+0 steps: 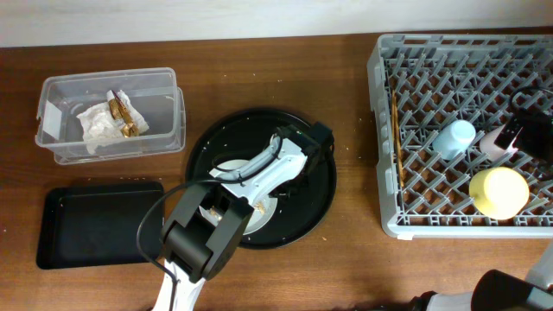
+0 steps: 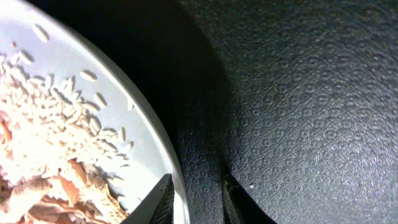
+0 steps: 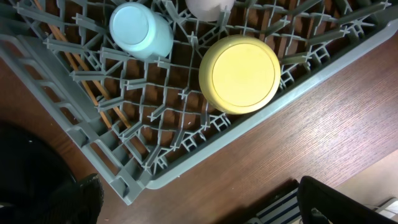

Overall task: Sort waste into correct bins and load items into the dishwasher rack
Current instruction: 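Reach the left gripper to the white plate and grasp its rim, then tilt the plate with the left gripper over the small black tray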

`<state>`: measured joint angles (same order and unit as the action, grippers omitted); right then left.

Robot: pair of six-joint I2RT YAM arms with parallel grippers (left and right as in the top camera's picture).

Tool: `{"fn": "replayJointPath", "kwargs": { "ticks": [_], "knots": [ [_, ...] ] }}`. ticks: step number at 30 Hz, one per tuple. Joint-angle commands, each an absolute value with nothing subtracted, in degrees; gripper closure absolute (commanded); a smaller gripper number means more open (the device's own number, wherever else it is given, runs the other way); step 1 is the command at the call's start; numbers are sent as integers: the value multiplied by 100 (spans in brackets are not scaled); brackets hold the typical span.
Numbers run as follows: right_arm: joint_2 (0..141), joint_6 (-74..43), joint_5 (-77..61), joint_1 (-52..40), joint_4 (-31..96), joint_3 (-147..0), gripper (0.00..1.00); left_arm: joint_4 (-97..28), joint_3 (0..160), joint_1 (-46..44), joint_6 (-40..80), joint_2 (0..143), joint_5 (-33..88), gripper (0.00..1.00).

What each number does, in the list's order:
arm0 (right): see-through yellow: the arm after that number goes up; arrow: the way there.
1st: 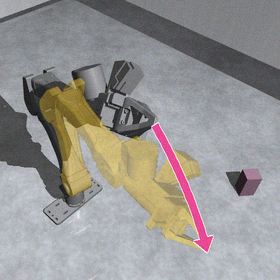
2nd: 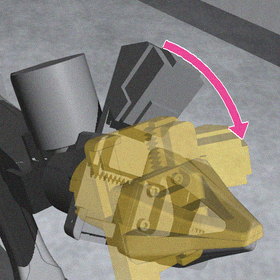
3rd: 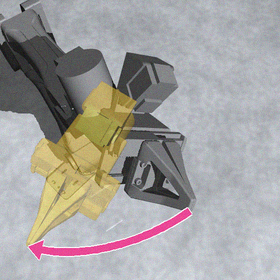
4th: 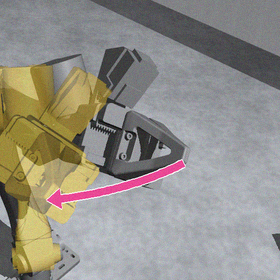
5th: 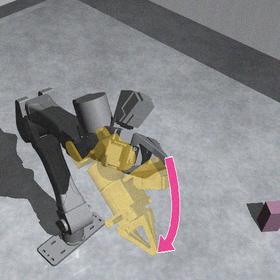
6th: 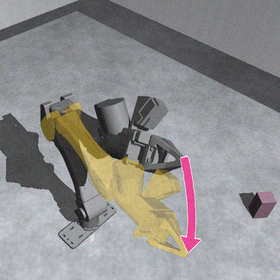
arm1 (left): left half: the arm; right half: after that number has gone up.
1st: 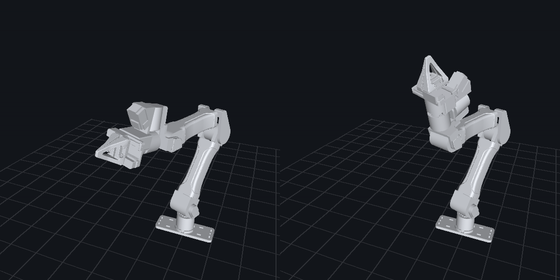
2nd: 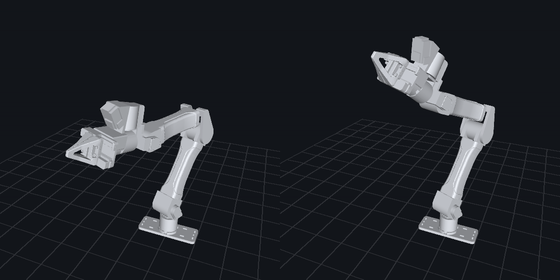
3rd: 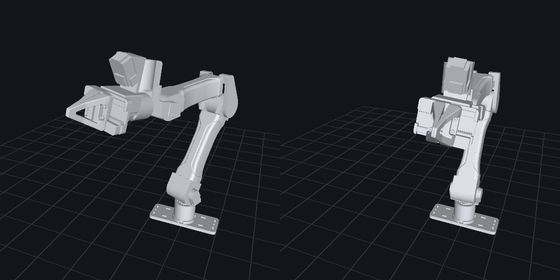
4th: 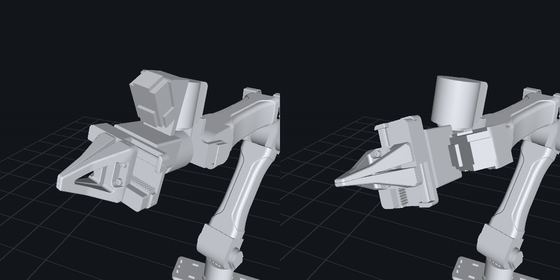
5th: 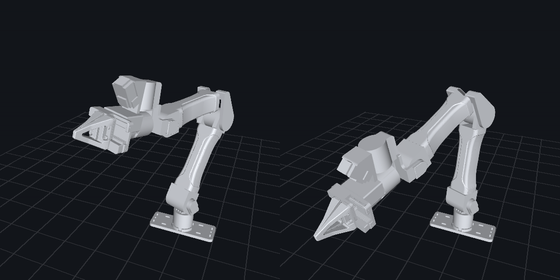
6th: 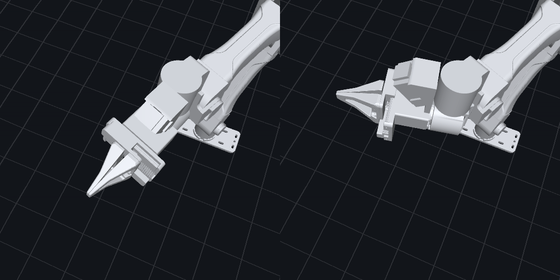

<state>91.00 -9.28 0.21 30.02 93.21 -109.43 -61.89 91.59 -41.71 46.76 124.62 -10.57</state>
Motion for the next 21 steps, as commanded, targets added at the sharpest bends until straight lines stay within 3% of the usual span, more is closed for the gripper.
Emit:
{"fn": "replayJointPath", "kwargs": {
  "ticks": [1, 3, 5, 21],
  "knots": [
    [9124, -996, 71, 3041, 9319, -10916, 2, -6353, 9065, -4150, 4711, 12564, -1192, 80],
    [9124, -996, 71, 3041, 9321, -10916, 2, -6545, 9168, -4165, 4711, 12564, -1380, 85],
    [9124, -996, 71, 3041, 9319, -10916, 2, -6587, 9183, -4163, 4709, 12564, -1380, 98],
    [9124, -996, 69, 3041, 9319, -10916, 2, -8871, 10779, -4093, 4978, 12560, -1957, 98]
  ]
}}
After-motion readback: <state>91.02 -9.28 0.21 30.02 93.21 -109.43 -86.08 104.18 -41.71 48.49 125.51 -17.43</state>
